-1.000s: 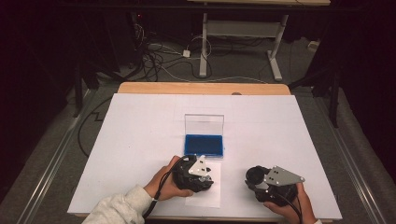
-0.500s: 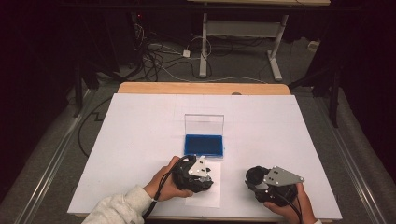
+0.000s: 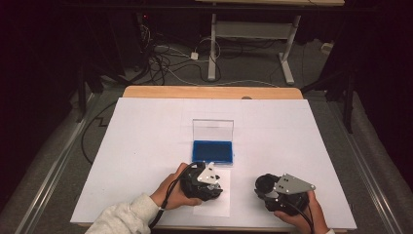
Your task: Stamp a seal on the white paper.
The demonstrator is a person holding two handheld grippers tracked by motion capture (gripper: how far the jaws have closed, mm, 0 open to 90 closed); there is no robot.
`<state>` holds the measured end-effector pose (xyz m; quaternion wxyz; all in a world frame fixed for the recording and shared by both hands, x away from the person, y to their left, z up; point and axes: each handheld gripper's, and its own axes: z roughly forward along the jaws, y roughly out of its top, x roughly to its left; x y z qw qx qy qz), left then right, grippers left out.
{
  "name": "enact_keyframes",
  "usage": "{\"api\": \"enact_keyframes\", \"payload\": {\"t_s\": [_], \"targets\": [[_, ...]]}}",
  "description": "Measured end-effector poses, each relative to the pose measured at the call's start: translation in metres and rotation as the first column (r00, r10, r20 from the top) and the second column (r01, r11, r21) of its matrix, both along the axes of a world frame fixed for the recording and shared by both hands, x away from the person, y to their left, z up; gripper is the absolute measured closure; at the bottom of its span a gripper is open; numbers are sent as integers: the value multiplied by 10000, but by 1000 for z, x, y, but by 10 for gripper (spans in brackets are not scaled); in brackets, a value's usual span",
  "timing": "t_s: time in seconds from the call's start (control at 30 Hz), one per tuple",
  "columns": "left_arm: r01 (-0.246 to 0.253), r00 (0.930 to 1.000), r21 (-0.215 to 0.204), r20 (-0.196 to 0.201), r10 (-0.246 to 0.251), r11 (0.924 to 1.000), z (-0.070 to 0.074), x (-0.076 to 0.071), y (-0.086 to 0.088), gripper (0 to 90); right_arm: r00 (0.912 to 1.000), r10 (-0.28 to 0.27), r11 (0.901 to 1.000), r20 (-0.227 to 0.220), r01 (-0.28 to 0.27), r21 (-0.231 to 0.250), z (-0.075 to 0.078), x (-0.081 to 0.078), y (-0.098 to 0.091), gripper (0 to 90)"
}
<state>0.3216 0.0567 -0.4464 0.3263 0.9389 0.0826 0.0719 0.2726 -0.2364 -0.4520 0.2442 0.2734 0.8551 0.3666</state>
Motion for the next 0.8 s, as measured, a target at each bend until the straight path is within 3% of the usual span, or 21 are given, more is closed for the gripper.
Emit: {"api": "enact_keyframes", "payload": {"t_s": [0.23,0.4,0.63,0.8], "targets": [[-33,10000,59,74,33,10000,3,1,-1,544,10000,-58,10000,27,58,51,1,0,-2,385],[-201,9997,-778,-119,192,9968,19,7,10,544,9999,-76,9999,70,75,107,2,0,-3,385],[-403,9984,-1104,348,444,9931,36,5,18,544,9999,-81,9999,98,80,103,3,-1,-2,385],[-677,9957,-1675,509,772,9835,48,5,30,544,9999,-78,9999,130,76,119,3,0,-3,385]]}}
